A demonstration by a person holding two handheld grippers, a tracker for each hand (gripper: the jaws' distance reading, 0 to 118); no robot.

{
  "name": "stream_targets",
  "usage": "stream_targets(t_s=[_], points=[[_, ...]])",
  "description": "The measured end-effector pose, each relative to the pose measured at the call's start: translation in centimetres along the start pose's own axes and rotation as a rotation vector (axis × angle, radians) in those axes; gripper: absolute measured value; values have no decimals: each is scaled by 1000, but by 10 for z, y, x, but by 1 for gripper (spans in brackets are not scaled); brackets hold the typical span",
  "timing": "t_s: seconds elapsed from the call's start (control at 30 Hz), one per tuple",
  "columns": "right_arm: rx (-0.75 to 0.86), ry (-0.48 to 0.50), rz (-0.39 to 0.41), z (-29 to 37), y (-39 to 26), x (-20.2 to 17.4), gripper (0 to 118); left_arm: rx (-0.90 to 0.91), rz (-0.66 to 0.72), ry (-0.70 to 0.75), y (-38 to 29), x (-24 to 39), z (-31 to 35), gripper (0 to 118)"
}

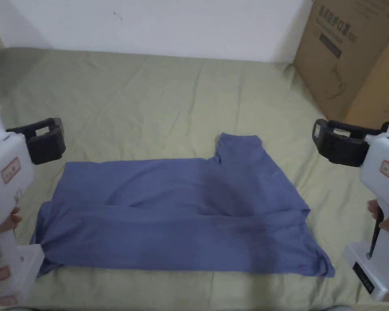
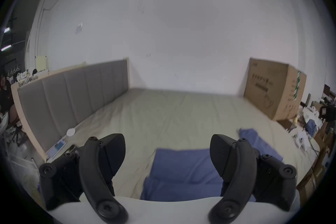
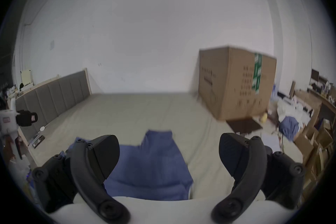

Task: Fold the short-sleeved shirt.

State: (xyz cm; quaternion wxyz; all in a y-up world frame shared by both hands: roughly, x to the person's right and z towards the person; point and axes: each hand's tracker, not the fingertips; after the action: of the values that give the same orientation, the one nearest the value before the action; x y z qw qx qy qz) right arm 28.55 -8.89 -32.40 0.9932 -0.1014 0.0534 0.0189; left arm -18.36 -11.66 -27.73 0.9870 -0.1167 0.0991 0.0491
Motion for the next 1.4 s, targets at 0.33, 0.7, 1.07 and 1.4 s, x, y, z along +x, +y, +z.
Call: stream_targets(t_s=[0.33,0.7,1.07,1.4], points=[[33,23,-98,1,-17,-51,11,14,-65,-72,-20,41,-4,3],[-54,34,-89,-18,-27,-60,0,-139,15,-108,-23,13,-55,0],[-164,27,-78,-74,-37,-52,0,-658,49,-55,-18,-41,-238,115],[-283,-25,-63,-123,-62,-42,0,-932,19,128,-88,-62,-354,112]])
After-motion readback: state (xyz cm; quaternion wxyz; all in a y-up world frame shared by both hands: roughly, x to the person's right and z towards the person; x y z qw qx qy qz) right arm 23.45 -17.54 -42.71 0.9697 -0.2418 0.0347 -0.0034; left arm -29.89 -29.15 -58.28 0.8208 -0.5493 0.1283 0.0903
